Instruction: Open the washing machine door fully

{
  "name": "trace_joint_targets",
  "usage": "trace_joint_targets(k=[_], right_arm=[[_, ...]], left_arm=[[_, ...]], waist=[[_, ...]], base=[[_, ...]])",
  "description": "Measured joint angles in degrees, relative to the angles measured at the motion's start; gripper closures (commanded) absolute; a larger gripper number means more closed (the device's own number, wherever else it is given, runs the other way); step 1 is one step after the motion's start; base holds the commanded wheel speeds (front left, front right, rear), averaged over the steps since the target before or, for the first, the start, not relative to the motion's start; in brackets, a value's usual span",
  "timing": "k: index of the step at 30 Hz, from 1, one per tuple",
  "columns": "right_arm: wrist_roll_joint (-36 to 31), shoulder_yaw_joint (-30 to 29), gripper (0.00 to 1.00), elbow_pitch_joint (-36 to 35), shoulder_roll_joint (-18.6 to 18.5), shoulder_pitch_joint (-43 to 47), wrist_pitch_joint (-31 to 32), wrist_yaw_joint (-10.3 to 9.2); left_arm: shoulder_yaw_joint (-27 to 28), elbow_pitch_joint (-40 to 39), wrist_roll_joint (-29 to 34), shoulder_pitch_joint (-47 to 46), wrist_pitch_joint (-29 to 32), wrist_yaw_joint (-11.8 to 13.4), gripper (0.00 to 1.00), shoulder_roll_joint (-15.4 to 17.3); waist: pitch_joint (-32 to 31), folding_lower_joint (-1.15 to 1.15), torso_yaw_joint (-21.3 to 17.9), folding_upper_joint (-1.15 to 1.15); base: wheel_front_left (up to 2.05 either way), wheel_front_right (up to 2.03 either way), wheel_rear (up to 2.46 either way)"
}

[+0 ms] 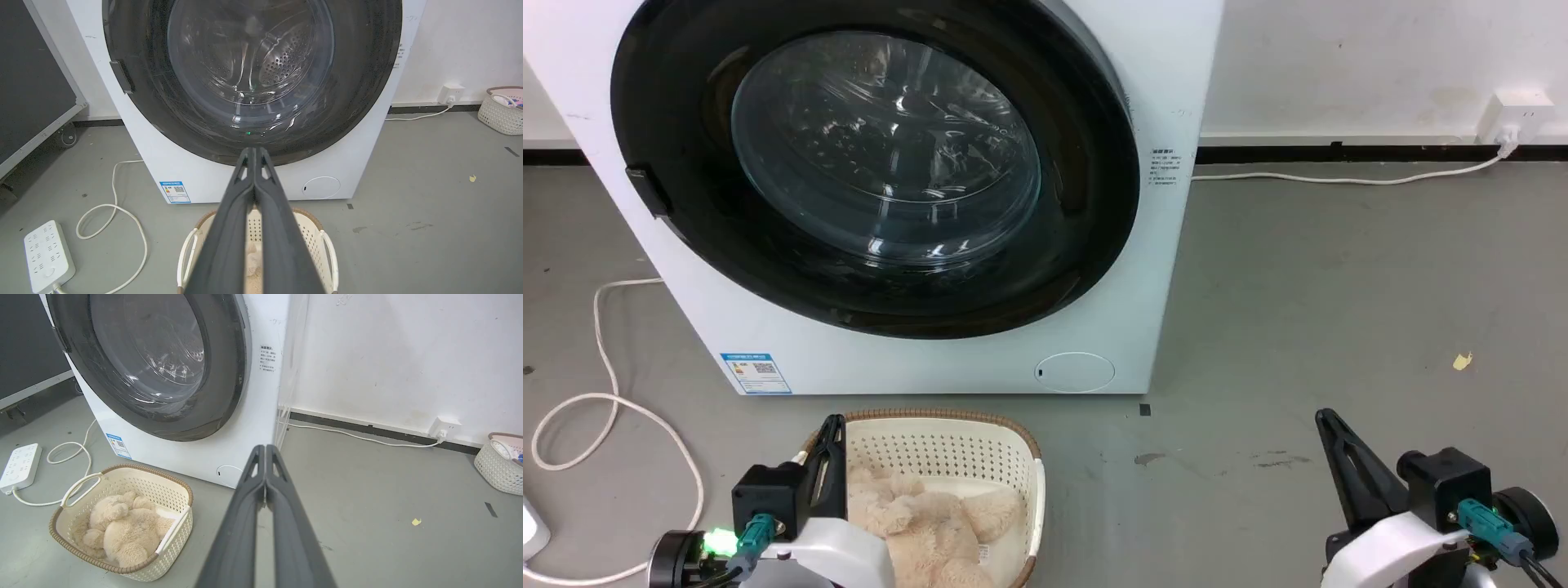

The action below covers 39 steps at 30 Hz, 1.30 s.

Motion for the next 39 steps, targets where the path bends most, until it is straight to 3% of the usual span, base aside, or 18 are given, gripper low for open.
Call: trace_joint_targets(k=[37,38,39], right_arm=[[0.0,0.0,1.00,0.0,0.0,0.0,0.0,0.00],[0.0,0.0,0.00,0.0,0.0,0.0,0.0,0.00],[0.0,0.0,0.00,0.0,0.0,0.0,0.0,0.01]], left_arm=[[0.0,0.0,0.0,0.0,0.0,0.0,1.00,0.0],[0.0,0.0,0.0,0.0,0.0,0.0,0.00,0.0],[0.0,0.0,-0.1,0.0,0.0,0.0,0.00,0.0]], waist=[[0.0,0.00,0.0,0.00],[0.0,0.00,0.0,0.00],[0.0,0.00,0.0,0.00]], base=[[0.00,0.00,0.00],[0.00,0.00,0.00],[0.00,0.00,0.00]])
